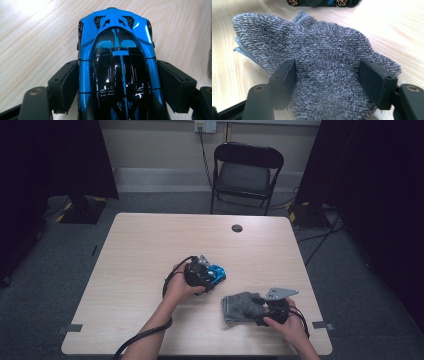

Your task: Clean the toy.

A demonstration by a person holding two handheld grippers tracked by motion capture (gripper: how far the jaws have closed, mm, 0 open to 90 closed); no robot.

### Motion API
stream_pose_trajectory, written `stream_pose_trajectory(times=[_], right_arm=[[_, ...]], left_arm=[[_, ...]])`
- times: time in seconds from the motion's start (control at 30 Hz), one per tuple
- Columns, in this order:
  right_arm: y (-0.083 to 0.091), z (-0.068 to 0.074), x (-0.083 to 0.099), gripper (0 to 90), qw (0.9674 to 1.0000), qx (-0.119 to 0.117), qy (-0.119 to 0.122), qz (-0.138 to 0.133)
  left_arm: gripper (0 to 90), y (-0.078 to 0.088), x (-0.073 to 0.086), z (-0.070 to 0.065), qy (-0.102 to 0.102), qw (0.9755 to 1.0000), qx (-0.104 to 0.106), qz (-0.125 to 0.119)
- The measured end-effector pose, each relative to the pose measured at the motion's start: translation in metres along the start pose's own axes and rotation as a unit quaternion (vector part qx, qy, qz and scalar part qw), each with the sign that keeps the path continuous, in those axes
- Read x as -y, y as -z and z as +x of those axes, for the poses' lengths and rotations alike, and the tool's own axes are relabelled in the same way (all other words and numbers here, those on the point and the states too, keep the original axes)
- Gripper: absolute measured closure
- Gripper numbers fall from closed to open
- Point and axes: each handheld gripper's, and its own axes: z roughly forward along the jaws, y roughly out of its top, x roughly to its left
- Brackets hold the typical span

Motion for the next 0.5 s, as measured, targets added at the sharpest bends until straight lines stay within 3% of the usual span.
stream_pose_trajectory(times=[0.5], right_arm=[[0.0, -0.0005, 0.0006, 31.1, 1.0, -0.002, -0.004, -0.003]], left_arm=[[26.0, 0.0022, 0.0017, -0.0039, 0.012, 0.9998, -0.012, 0.0]])
